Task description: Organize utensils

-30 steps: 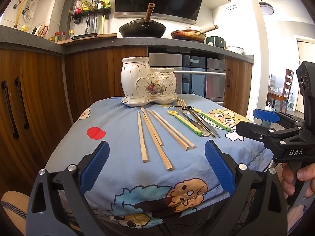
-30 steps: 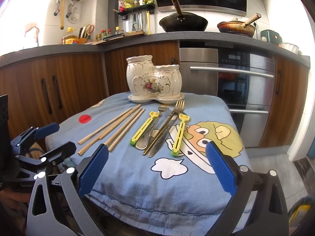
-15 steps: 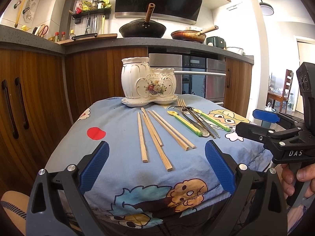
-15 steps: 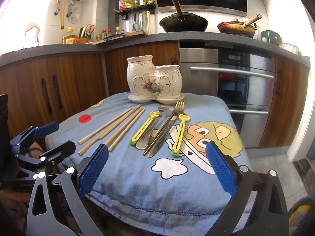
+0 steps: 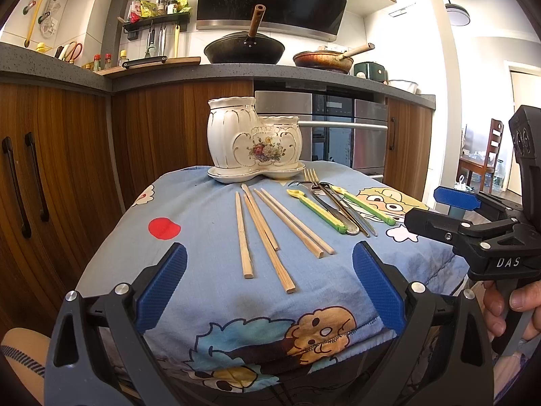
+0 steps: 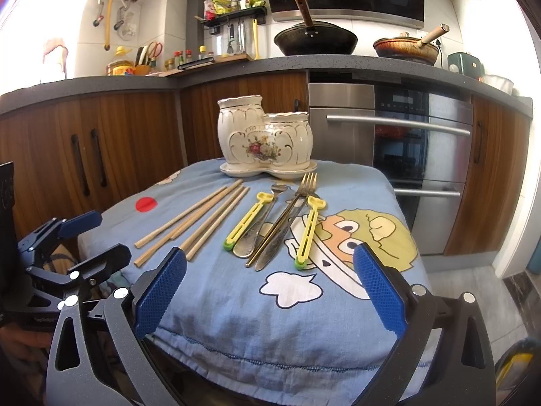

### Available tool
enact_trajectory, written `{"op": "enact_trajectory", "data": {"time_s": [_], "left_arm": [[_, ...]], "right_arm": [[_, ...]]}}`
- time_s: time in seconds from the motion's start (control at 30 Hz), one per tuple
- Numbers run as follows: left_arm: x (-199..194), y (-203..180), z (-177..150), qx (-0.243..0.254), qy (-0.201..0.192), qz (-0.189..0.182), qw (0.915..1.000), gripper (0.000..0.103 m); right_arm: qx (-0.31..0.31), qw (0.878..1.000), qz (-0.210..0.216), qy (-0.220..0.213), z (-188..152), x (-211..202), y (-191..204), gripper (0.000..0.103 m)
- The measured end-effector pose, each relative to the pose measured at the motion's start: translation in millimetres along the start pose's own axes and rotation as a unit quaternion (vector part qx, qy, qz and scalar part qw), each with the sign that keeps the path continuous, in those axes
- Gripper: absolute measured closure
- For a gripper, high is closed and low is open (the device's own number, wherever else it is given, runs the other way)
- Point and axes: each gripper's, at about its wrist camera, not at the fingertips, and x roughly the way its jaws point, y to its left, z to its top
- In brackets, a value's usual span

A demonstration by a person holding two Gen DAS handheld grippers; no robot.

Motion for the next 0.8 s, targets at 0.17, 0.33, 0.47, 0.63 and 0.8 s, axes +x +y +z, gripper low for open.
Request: {"op": "enact_trajectory", "data": {"time_s": [0.17, 0.33, 0.47, 0.63, 0.8], "left_arm": [[0.4, 0.1, -0.2, 0.000, 0.002, 0.000, 1.0000, 0.006], [0.4, 0.3, -0.4, 0.000, 0.002, 0.000, 1.0000, 0.006], [0.4, 0.5, -0.7, 0.000, 0.003, -0.001, 1.0000, 0.006], [1.8, 0.9, 0.0, -0.001, 0.005, 0.000, 1.0000, 0.006], [2.6, 3.0, 2.0, -0.002, 0.009, 0.006, 0.9999, 0.006]], "right_arm": [[0.000, 1.000, -0.001, 0.000, -0.3, 0.2, 0.0, 0.005], [0.000, 1.000, 0.000, 0.000, -0.8, 0.8, -0.2, 0.005], [0.006, 1.000, 0.003, 0.002, -0.2, 0.5, -1.5, 0.005], [0.025, 1.000, 0.003, 0.012, 1.9, 2.1, -6.7, 0.005], [0.027, 1.000, 0.000, 0.012, 0.2, 4.9, -7.6, 0.005]]}}
